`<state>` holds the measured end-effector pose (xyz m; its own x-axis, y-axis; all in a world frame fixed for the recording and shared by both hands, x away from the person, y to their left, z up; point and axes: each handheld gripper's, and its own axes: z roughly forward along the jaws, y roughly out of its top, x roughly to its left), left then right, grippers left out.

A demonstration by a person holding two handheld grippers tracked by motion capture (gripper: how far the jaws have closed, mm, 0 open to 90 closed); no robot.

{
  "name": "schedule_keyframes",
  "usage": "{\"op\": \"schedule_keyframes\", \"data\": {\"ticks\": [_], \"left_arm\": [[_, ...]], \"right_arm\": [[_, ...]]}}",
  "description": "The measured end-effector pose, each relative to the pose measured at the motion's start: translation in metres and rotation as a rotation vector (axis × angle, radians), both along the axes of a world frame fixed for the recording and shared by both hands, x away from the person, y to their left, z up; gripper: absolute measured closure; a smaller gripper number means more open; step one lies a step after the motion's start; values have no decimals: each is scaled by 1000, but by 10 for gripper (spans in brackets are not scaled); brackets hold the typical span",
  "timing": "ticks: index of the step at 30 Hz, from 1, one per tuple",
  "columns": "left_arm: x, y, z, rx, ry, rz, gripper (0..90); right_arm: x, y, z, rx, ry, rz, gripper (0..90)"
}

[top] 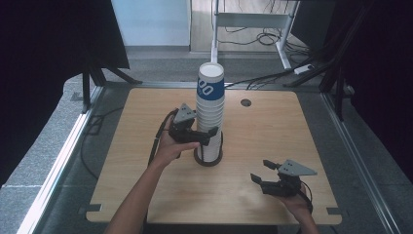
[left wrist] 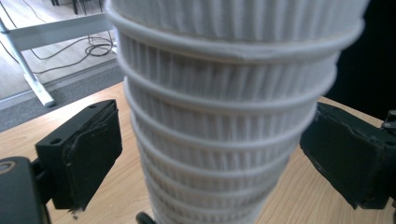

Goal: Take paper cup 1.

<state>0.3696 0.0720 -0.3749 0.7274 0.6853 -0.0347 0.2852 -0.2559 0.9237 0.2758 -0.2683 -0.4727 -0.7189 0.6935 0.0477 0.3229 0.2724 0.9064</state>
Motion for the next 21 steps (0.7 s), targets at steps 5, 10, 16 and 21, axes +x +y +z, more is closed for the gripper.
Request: {"op": "schedule_keyframes", "data": {"ticks": [5,10,16,21], "left_arm": [[3,-3,-3,-8,-4,7,98],[2,-5,-3,2,-16,6,124],[2,-5,-2,2,-13,5,127],[2,-5,-2,6,-10,6,127]], "right_arm": [[0,0,-1,-1,1,2,263],[0,1,-1,-1,0,8,261],[1,3,-1,2,3,20,261],[5,4,5,30,8,41,263]]}}
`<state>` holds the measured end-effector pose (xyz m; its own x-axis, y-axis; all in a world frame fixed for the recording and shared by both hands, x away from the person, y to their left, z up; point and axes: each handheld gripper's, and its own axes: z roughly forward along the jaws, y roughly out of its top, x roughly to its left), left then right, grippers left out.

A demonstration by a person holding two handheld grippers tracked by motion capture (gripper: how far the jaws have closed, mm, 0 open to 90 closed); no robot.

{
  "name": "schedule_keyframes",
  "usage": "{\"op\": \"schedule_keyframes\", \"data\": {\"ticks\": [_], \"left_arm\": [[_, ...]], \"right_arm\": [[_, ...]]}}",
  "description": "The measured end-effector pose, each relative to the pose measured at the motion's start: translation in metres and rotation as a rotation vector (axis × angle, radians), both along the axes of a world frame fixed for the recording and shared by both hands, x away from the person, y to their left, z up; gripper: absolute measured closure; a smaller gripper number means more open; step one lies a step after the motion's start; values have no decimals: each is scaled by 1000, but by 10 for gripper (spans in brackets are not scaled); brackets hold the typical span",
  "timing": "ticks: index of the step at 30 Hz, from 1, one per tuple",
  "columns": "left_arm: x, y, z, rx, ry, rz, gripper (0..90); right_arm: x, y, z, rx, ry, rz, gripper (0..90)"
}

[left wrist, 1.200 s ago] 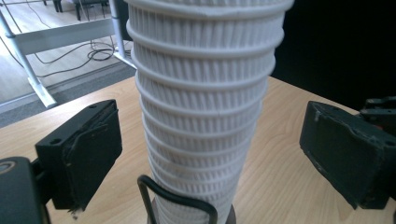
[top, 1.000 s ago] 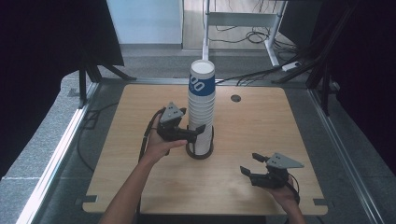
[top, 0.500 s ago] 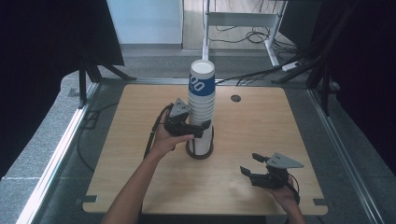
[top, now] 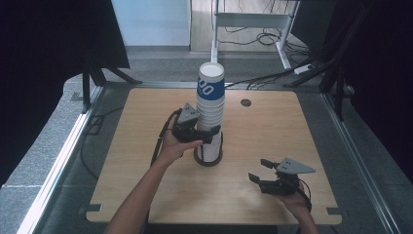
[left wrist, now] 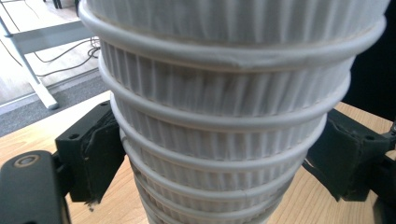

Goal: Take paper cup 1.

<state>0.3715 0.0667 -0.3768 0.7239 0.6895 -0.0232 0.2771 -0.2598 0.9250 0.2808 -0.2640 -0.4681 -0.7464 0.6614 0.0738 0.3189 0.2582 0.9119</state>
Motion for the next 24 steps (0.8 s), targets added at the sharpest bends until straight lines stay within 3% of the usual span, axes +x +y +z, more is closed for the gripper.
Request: {"op": "schedule_keyframes", "data": {"ticks": [3,8,21,24], "left_arm": [[0,0,0,0,0,-2,128],[0,1,0,-2,0,-5,128],[0,1,0,-1,2,-3,128],[-1,1,0,-1,2,-2,128]], "right_arm": [[3,0,4,3,-6,4,263],[10,1,23,69,-27,27,271],[29,1,66,101,-45,80,269],[35,7,85,87,-64,98,269]]}}
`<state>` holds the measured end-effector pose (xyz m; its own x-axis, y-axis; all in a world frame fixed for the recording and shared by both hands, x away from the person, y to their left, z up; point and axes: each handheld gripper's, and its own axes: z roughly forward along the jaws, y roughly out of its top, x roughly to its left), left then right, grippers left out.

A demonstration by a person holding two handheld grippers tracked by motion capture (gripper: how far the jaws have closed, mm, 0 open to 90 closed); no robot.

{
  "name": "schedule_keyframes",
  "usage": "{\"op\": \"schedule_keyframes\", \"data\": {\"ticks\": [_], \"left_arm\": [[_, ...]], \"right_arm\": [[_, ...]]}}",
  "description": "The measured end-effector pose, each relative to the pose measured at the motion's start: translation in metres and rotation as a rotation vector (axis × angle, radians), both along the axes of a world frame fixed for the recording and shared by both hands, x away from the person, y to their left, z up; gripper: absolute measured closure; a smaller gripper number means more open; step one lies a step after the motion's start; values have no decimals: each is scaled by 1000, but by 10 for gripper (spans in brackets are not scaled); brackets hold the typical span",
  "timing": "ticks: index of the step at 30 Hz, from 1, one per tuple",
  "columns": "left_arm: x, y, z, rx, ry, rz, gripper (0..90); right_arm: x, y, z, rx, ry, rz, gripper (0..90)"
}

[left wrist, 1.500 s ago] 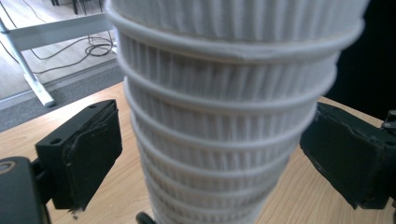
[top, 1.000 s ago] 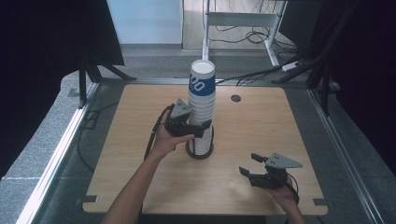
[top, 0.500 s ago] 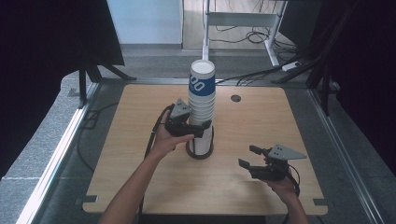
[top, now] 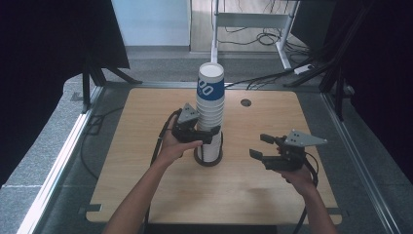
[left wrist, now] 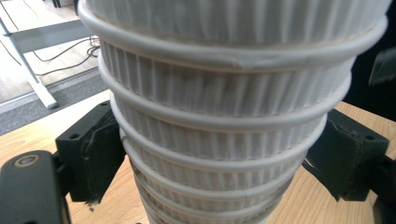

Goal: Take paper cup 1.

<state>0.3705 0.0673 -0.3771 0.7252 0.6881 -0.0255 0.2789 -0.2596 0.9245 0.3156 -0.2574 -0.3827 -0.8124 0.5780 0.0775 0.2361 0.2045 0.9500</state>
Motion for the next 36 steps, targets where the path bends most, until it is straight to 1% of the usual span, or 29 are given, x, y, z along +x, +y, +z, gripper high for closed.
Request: {"op": "schedule_keyframes", "data": {"ticks": [2,3,4,5,6,7,9,10,11,12,13,15,16,17,21,24,31,34,36], "left_arm": [[0,0,0,0,0,1,128],[0,0,0,2,-1,1,128],[-1,0,0,4,-1,1,128],[-1,0,0,4,-1,1,128],[-1,0,0,4,-1,1,128],[-1,0,0,5,-2,1,128],[0,0,0,9,-5,-2,128],[0,0,0,10,-6,-2,128],[0,0,0,10,-6,-2,128],[0,0,0,11,-7,-3,128],[0,0,0,11,-7,-3,128],[-1,0,0,10,-3,-1,128],[-1,0,0,12,-3,-1,128],[-1,0,0,12,-3,-1,128],[-1,0,0,14,-1,-3,128],[-1,0,0,14,-2,-2,128],[-1,0,0,17,-4,-4,128],[-2,-1,0,12,-3,-1,128],[-2,-1,0,15,-2,-3,128]], "right_arm": [[3,4,10,3,-11,13,270],[3,4,10,3,-11,13,270],[6,8,20,16,-17,32,271],[6,8,20,16,-17,32,271],[8,14,30,16,-28,56,272],[8,14,30,16,-28,56,272],[11,19,40,13,-35,78,272],[14,25,49,5,-38,92,272],[14,25,49,5,-38,92,272],[18,30,58,-8,-42,99,272],[18,30,58,-8,-42,99,272],[21,35,65,-11,-46,105,271],[24,38,70,-5,-42,114,271],[24,38,70,-5,-42,114,271],[28,47,78,0,-42,121,271],[31,54,87,10,-50,129,271],[34,61,96,11,-60,128,270],[36,63,100,13,-64,130,268],[37,64,105,16,-71,128,268]]}}
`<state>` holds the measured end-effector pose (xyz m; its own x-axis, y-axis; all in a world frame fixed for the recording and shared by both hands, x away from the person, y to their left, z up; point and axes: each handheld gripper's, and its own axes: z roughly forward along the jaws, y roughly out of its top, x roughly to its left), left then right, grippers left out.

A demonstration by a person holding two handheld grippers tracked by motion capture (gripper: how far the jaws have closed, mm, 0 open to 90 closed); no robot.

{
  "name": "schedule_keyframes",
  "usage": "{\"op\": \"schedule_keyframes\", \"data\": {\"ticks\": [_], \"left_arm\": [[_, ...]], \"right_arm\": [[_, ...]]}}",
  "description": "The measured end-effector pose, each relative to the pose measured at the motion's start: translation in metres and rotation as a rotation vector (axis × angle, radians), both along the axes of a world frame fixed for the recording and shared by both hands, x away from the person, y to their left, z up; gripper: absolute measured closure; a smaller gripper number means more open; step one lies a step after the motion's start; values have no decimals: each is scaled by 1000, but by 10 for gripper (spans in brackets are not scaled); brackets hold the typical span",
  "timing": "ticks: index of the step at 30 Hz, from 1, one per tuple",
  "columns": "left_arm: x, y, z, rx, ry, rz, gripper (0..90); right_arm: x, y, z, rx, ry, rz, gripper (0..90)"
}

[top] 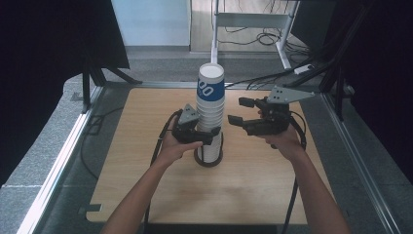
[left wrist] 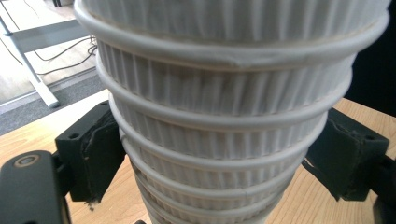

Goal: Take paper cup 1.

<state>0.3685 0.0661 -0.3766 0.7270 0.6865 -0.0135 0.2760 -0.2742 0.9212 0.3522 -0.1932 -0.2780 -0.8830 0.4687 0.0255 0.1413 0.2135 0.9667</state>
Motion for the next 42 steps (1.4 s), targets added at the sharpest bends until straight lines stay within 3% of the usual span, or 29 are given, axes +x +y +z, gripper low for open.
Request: {"op": "schedule_keyframes", "data": {"ticks": [23,42], "left_arm": [[-1,-2,0,-2,-1,-2,128],[-2,-2,0,2,1,-3,128]], "right_arm": [[11,8,11,8,5,26,269],[34,37,37,15,6,45,233]]}}
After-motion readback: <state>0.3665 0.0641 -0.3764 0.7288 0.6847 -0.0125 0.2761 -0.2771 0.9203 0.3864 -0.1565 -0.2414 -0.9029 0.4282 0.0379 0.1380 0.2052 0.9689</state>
